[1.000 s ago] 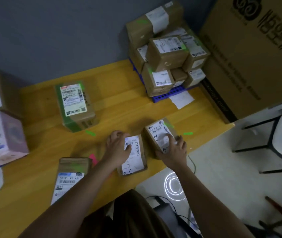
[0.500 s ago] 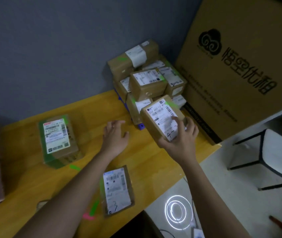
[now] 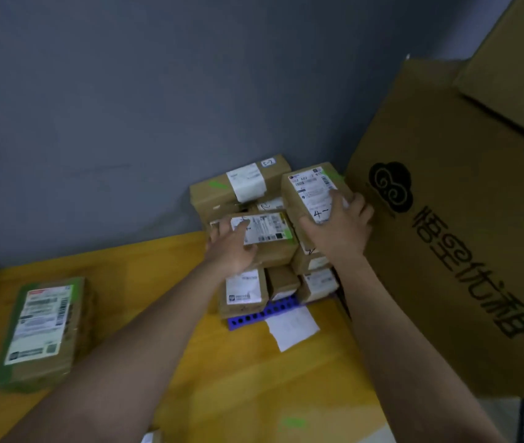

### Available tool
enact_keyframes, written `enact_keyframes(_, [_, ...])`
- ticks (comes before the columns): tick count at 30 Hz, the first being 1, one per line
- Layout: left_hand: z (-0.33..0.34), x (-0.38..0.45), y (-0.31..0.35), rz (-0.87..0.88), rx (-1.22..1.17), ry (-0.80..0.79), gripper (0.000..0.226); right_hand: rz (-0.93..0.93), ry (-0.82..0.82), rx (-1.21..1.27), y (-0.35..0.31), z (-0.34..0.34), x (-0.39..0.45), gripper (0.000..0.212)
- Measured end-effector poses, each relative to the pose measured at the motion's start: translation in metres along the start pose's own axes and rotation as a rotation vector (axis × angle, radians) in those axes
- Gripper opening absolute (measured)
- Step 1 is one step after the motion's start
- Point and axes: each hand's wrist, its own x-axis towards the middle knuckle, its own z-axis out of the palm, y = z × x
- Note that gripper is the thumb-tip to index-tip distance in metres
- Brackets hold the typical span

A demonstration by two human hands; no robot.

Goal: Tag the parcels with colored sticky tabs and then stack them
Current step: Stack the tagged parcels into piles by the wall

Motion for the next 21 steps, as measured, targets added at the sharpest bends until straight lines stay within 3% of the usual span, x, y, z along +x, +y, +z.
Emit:
enact_keyframes(4, [0.011,0.027,0.003,-0.038,0.047,-0.084,0.083,-0.037,-0.047,-0.116,0.005,0.025,0.017,0.079])
enact_keyframes(9, [0.017,0.039,0.001,-0.077,0.064,-0.123,0.075,-0.065,-0.137,-0.17,0.017,0.037,0.026,0.087])
enact_keyframes(12, [0.009,0.049,-0.001,-0.096,0.051,0.063,0.057,-0.136,-0.103,-0.197,0.021,0.038,0.026,0.086])
enact_keyframes(15, [-0.005,0.07,-0.011,-0.102,-0.026,0.272,0.046,-0.232,0.034,-0.141,0.015,0.042,0.026,0.074])
enact_keyframes(19, [-0.021,0.105,-0.029,-0.084,0.033,0.327,0.054,-0.36,0.103,-0.113,0.003,0.05,0.032,0.056])
enact_keyframes(21, [-0.025,0.121,-0.035,-0.044,0.074,0.335,0.061,-0.338,0.092,-0.136,-0.001,0.054,0.035,0.056])
